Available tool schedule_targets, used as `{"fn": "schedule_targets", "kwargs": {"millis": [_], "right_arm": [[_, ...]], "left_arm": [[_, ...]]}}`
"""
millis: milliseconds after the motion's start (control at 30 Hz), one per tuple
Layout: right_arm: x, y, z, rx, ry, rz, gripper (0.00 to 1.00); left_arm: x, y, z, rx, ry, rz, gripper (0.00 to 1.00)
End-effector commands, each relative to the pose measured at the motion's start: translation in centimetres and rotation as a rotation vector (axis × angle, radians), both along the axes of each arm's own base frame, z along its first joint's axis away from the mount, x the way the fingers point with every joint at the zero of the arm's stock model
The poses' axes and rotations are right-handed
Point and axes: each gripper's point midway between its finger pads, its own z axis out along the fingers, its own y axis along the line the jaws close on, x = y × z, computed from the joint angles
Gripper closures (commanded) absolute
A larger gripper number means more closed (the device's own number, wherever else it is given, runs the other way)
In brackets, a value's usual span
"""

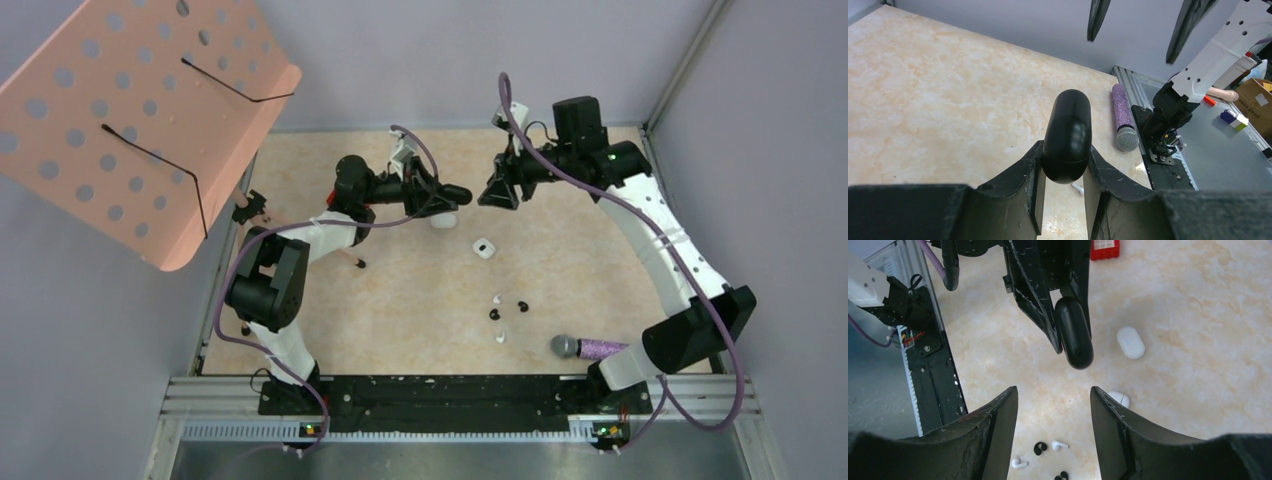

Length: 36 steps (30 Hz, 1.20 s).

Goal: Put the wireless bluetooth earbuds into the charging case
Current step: Open the charging case.

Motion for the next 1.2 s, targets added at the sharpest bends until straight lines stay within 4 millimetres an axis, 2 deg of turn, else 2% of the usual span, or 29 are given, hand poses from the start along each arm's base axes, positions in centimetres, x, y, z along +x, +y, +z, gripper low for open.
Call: {"fn": "schedule_targets", "kwargs": {"millis": [0,133,367,800,1067,1167], "right_arm": [[1.3,2.7,0.0,0.022,-0.060,0.068,0.45],[2.6,3.8,-0.7,0.020,-0.039,0.079,0.43],[3.9,4.2,-2.0,-0.001,-0.022,0.074,0.44],[5.9,3.1,-1.0,0.039,0.014,-0.017,0.47],[5.8,3.1,-1.7,0.042,0.051,-0.025,0.47],[5.5,3.2,-0.8,0.064,0.043,-0.005,0.47]], "left_arm": [[-0.8,0.0,2.1,-0.021,-0.059,-0.008,1.00],[-1.2,0.1,2.3,-0.023,-0.072,-0.016,1.00],[-2.1,0.2,2.7,-0.019,-0.141,-0.056,1.00],[-2.5,-0.2,2.5,-0.019,-0.192,-0.085,1.00],[-2.3,-0.2,2.4,-0.021,-0.184,-0.074,1.00],[-1.9,-0.3,2.1,-0.021,-0.149,-0.053,1.00]]}}
